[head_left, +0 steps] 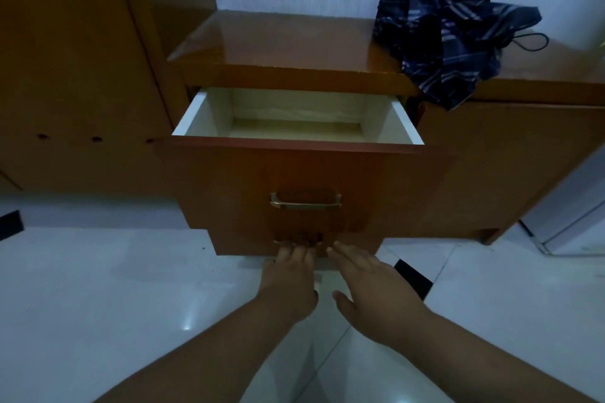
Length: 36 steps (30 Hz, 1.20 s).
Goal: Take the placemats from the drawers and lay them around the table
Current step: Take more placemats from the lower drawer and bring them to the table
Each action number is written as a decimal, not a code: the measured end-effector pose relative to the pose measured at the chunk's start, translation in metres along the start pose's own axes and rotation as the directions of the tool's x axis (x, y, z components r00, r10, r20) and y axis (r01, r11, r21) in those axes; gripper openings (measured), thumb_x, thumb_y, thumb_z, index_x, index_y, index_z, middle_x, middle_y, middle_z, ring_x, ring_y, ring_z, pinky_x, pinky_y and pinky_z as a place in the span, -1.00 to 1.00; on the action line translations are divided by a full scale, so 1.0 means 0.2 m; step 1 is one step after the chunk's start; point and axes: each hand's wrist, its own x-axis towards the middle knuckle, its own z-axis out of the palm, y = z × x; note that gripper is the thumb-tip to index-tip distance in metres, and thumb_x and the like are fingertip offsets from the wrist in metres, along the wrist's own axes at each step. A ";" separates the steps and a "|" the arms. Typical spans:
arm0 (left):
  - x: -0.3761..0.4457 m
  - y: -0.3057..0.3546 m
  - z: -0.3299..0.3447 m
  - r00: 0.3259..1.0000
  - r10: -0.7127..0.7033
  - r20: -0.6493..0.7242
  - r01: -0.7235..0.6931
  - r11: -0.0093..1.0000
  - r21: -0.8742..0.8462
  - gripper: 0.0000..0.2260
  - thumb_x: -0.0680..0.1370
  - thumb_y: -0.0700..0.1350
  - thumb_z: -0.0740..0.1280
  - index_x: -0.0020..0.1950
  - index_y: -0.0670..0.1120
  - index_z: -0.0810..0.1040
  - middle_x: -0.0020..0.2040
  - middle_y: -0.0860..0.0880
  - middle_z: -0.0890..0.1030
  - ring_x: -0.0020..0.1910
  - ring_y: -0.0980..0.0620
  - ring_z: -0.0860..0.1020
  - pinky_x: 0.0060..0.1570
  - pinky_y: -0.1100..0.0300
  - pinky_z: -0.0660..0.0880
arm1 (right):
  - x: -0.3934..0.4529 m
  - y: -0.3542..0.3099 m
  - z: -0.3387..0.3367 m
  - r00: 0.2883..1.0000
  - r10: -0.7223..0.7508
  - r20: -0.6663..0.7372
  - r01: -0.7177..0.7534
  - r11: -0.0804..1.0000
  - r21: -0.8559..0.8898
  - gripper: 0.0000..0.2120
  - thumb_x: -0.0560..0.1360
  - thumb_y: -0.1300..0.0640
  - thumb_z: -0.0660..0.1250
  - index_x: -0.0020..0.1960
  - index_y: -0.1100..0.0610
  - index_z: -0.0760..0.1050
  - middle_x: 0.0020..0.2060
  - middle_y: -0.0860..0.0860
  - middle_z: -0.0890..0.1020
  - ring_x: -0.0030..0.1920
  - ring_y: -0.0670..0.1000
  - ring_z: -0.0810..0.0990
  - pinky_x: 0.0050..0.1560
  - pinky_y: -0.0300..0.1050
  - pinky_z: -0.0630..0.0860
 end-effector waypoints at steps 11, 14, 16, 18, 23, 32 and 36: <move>-0.22 0.02 0.00 0.998 0.065 -0.013 -0.065 0.997 0.030 -0.29 0.54 0.08 0.29 0.63 -0.03 0.09 0.57 -0.03 0.21 0.51 -0.12 0.19 0.35 -0.08 0.35 | 0.00 -0.08 -0.04 0.991 -0.021 -0.136 0.014 0.998 -0.055 -0.38 0.55 -0.09 0.17 0.59 -0.02 0.20 0.52 -0.08 0.34 0.48 -0.01 0.34 0.42 -0.02 0.32; -0.25 0.01 -0.02 0.997 0.080 -0.005 -0.080 0.996 0.036 -0.33 0.55 0.06 0.28 0.62 -0.02 0.14 0.57 -0.02 0.22 0.51 -0.10 0.19 0.35 -0.06 0.34 | -0.01 -0.09 -0.05 0.985 -0.027 -0.172 0.014 0.997 -0.073 -0.40 0.54 -0.08 0.20 0.56 0.01 0.28 0.41 -0.07 0.48 0.37 -0.01 0.47 0.31 -0.03 0.42; -0.26 0.01 -0.02 0.997 0.074 0.004 -0.074 0.997 -0.001 -0.34 0.54 0.07 0.29 0.61 0.00 0.16 0.55 0.00 0.25 0.50 -0.09 0.20 0.36 -0.06 0.34 | -0.01 -0.09 -0.06 0.985 -0.028 -0.173 0.013 0.996 -0.089 -0.42 0.55 -0.09 0.21 0.55 0.01 0.29 0.35 -0.08 0.52 0.30 -0.02 0.51 0.28 -0.05 0.45; -0.27 0.02 -0.02 0.997 0.069 0.017 -0.068 0.997 -0.036 -0.34 0.53 0.10 0.29 0.59 0.01 0.17 0.52 0.01 0.28 0.49 -0.09 0.22 0.37 -0.06 0.33 | -0.01 -0.09 -0.08 0.984 -0.026 -0.174 0.011 0.996 -0.085 -0.43 0.56 -0.09 0.20 0.54 -0.01 0.29 0.32 -0.09 0.54 0.27 -0.02 0.52 0.27 -0.06 0.46; -0.32 0.04 -0.01 0.998 0.060 0.034 -0.060 0.998 -0.002 -0.36 0.53 0.10 0.27 0.58 0.00 0.19 0.49 -0.01 0.31 0.45 -0.09 0.24 0.34 -0.07 0.34 | -0.01 -0.09 -0.12 0.981 -0.020 -0.191 0.001 0.995 -0.100 -0.54 0.57 -0.15 0.15 0.44 -0.09 0.37 0.19 -0.12 0.56 0.16 -0.03 0.52 0.16 -0.07 0.48; -0.39 0.08 0.00 0.996 0.057 0.065 -0.058 0.998 0.019 -0.42 0.53 0.14 0.24 0.52 0.00 0.25 0.41 -0.04 0.40 0.38 -0.11 0.30 0.32 -0.06 0.33 | 0.00 -0.08 -0.14 0.988 0.016 -0.154 -0.030 0.996 -0.084 -0.45 0.56 -0.34 0.04 0.41 -0.09 0.40 0.22 -0.13 0.51 0.18 -0.03 0.49 0.16 -0.05 0.48; -0.43 0.07 -0.05 0.991 0.084 0.103 -0.083 0.996 -0.011 -0.41 0.54 0.17 0.23 0.53 0.01 0.25 0.44 -0.03 0.38 0.40 -0.11 0.28 0.33 -0.06 0.32 | 0.01 -0.09 -0.16 0.997 0.050 -0.064 -0.054 0.996 -0.065 -0.40 0.58 -0.38 -0.07 0.46 -0.10 0.32 0.30 -0.11 0.50 0.23 -0.03 0.51 0.17 -0.08 0.47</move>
